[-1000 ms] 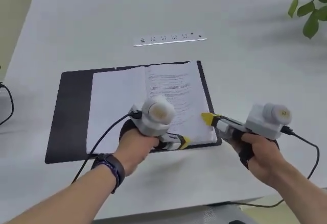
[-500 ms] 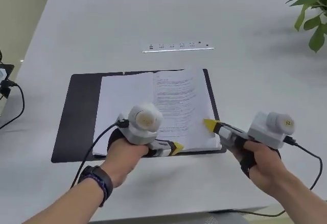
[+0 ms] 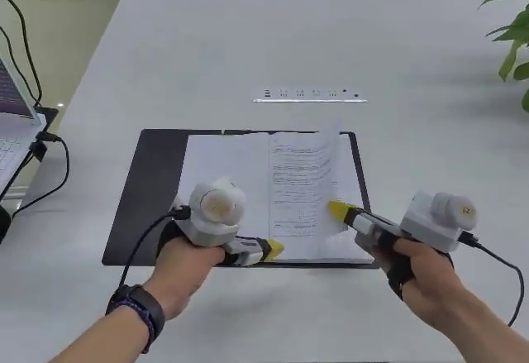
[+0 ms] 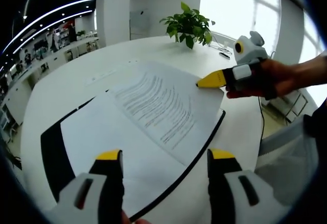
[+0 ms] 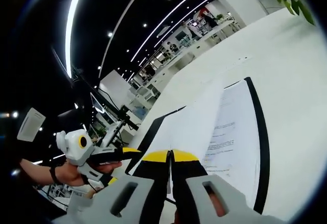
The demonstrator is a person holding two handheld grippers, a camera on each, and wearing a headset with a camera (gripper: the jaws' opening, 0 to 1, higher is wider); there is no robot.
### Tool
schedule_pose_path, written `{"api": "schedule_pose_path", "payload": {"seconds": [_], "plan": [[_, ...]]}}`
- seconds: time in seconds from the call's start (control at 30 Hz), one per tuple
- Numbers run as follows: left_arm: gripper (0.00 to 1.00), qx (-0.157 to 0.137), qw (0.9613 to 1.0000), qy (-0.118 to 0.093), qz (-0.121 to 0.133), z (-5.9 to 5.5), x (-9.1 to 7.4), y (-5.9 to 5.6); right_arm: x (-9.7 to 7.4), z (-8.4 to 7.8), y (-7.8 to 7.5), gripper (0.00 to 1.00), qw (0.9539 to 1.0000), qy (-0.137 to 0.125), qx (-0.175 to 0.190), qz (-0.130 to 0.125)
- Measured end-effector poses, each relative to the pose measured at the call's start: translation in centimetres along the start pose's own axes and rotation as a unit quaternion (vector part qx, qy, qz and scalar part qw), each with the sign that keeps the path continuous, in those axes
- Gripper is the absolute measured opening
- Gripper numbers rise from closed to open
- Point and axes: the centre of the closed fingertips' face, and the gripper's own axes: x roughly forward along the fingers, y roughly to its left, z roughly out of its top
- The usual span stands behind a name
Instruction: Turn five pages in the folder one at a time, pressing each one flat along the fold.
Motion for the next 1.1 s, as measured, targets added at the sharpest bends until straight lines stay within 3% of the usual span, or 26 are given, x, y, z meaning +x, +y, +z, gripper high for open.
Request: {"api": "schedule_pose_path", "payload": {"seconds": [0.4,1.1], "plan": [[0.67,-0.026,0.9992,-0.018,0.026,-0.7,-2.9,2.0,1.6,0.1,2.7,0.0,0.9997,0.001,-0.011,0.022],[0.69,-0.054,0.9961,-0.038,0.058,-1.9,-6.8,4.3,3.5,-0.8,6.1,0.0,0.9983,0.015,-0.028,0.049]]}}
